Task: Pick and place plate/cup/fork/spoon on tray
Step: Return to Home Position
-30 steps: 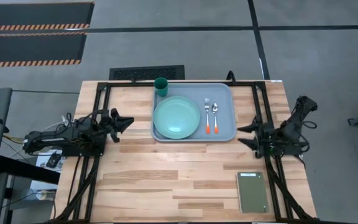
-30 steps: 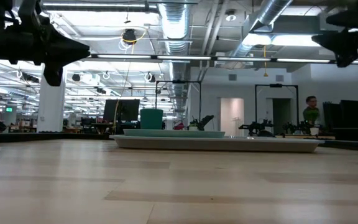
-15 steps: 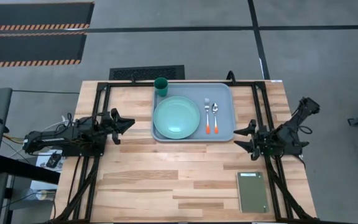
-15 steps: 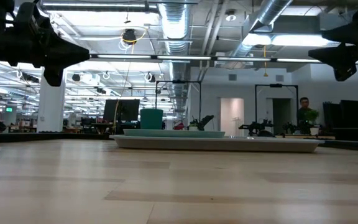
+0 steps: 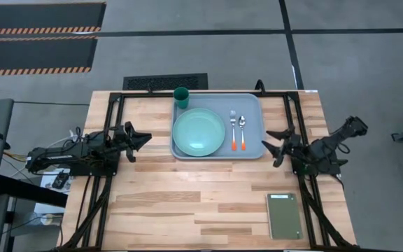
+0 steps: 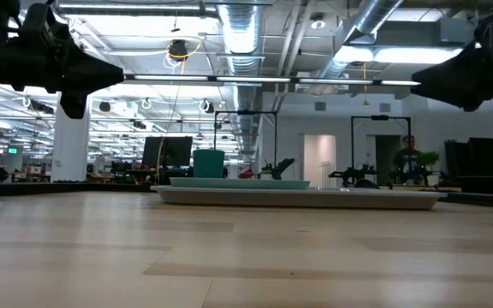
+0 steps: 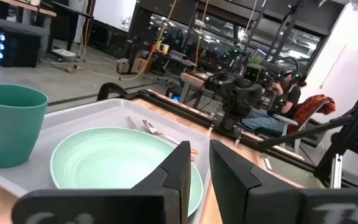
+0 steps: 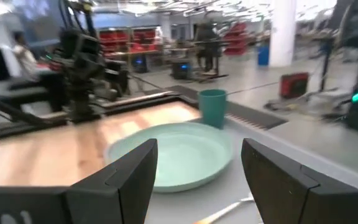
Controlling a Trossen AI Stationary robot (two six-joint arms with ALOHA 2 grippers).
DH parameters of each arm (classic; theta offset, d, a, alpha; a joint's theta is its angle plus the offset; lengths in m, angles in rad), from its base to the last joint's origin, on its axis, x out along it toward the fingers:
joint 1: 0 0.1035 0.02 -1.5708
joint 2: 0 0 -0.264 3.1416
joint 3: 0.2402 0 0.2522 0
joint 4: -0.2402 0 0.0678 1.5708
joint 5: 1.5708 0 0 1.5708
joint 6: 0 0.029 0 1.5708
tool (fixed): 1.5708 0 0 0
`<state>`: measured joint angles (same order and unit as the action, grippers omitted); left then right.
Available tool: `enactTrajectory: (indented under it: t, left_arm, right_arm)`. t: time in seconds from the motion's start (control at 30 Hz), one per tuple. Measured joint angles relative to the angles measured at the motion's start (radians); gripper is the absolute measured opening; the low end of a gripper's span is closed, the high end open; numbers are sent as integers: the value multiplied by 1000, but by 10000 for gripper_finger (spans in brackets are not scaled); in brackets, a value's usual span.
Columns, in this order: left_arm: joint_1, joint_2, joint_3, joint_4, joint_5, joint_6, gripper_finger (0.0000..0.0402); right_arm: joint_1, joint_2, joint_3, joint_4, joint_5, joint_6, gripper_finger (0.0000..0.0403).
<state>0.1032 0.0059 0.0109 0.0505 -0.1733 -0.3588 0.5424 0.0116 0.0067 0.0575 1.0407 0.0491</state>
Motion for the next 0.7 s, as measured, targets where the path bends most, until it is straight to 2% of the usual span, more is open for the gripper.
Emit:
enactTrajectory:
  t: [0.1,0.23,0.33,0.53,0.6,0.7]
  left_arm:
    - [0,0,0,1,-14,0,46]
    - [0,0,0,6,-47,11,46]
    - [0,0,0,7,-62,25,46]
    - [0,0,0,9,-68,51,46]
    - [0,0,1,11,-81,60,46]
    - [0,0,6,13,-93,59,46]
  right_arm:
    - [-78,0,0,6,-71,-53,260]
    - [-217,0,0,54,-335,-84,260]
    - [-333,0,2,49,-478,-76,260]
    - [-489,0,2,29,-536,-71,260]
    - [-522,-7,13,45,-605,-114,260]
    - [-558,-7,119,14,-736,-126,260]
